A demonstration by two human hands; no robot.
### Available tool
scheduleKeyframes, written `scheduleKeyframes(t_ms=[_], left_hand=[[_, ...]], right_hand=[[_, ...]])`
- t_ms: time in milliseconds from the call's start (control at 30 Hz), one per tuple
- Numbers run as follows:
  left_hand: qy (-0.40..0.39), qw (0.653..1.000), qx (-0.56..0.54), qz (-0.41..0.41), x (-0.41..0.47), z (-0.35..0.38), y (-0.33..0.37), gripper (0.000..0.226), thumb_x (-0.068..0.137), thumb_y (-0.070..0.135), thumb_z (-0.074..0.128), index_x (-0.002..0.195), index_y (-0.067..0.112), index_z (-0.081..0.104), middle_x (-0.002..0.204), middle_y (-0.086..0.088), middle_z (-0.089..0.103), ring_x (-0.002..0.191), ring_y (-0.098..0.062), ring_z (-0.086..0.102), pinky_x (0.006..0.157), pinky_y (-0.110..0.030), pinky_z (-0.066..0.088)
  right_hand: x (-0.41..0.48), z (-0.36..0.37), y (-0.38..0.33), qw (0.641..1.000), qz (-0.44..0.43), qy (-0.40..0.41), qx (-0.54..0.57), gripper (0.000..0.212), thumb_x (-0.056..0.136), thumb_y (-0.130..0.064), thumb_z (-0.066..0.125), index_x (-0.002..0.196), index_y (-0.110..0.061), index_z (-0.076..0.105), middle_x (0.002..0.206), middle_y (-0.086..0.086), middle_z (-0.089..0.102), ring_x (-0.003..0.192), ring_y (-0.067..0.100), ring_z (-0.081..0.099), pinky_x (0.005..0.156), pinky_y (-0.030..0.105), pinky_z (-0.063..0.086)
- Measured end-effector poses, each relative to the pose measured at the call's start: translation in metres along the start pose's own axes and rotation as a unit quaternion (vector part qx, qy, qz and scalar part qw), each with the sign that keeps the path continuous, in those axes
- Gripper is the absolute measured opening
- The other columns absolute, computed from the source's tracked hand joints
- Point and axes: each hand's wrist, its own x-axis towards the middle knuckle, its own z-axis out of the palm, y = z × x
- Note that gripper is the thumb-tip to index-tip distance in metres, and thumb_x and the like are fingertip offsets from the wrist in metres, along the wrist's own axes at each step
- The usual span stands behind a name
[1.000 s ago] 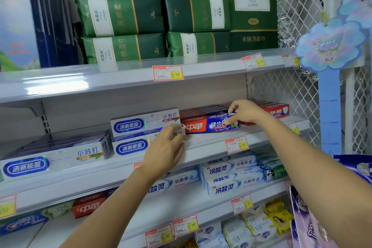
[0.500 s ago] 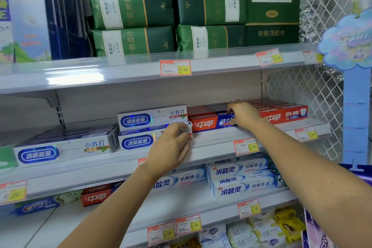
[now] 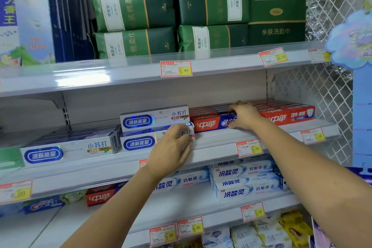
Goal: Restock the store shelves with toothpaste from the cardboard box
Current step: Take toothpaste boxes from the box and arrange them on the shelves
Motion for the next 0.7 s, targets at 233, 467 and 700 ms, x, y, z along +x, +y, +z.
scheduleKeyframes(t_ms=[233,467,700], left_hand=[[0.008,1.000,0.001,-0.001,-0.001,0.001,-0.001,0.032,0.094,0.035,0.042,0.102,0.014,0.065,0.124,-0.002,0.050,0.106,-0.013,0.055,0.076,-0.022,0.052],[0.036,0.999,0.011,0.024,-0.003,0.001,0.000,0.027,0.089,0.028,0.050,0.104,0.008,0.061,0.119,-0.009,0.050,0.108,-0.021,0.049,0.091,-0.038,0.050],[0.081,0.994,-0.051,-0.044,-0.033,0.010,0.026,0.027,0.088,0.021,0.047,0.106,0.008,0.061,0.125,-0.014,0.051,0.130,-0.029,0.038,0.114,-0.046,0.024]], right_hand=[[0.003,-0.018,-0.005,0.997,-0.016,-0.072,0.004,0.059,0.071,-0.044,0.078,0.116,-0.017,0.050,0.122,0.006,0.057,0.113,0.024,0.047,0.078,0.035,0.042],[-0.039,-0.033,-0.012,0.999,0.026,0.007,0.031,0.061,0.075,-0.041,0.077,0.123,-0.012,0.053,0.121,0.010,0.061,0.104,0.026,0.058,0.072,0.030,0.045],[-0.137,-0.058,-0.008,0.957,0.098,0.196,0.188,0.044,0.074,-0.034,0.079,0.102,-0.010,0.054,0.100,0.012,0.065,0.081,0.024,0.055,0.062,0.029,0.034]])
